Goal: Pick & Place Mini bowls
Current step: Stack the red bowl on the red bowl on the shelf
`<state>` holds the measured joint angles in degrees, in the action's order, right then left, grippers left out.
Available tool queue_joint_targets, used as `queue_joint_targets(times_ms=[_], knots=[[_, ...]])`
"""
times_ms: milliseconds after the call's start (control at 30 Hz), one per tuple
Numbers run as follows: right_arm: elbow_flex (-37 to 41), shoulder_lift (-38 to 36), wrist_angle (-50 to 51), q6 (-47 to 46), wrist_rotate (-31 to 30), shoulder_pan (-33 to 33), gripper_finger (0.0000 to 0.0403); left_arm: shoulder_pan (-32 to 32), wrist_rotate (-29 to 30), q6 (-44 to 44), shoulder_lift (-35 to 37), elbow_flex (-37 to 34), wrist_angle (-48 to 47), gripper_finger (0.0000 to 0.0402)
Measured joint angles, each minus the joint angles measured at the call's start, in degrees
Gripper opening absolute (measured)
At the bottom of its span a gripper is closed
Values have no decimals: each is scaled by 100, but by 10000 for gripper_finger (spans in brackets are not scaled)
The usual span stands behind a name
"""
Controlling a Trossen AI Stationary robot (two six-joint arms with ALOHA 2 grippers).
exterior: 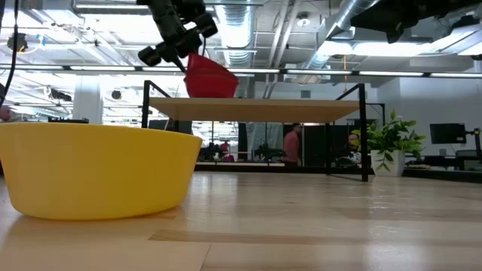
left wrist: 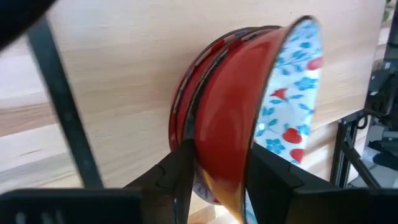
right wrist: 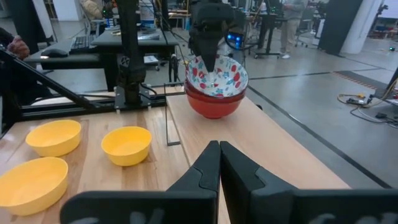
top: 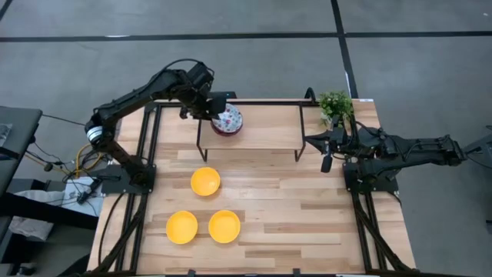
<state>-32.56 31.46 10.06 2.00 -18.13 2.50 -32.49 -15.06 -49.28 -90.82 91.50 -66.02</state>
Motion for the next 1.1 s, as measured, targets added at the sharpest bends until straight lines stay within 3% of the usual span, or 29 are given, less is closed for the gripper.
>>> queue_joint_targets(times_ms=[533,1100], knots=[[0,0,-141,53,7,-2,1,3,305,81,322,4,72,124],[0,2,-174,-48,4,-2,1,164,469,682,389,4,546,86]])
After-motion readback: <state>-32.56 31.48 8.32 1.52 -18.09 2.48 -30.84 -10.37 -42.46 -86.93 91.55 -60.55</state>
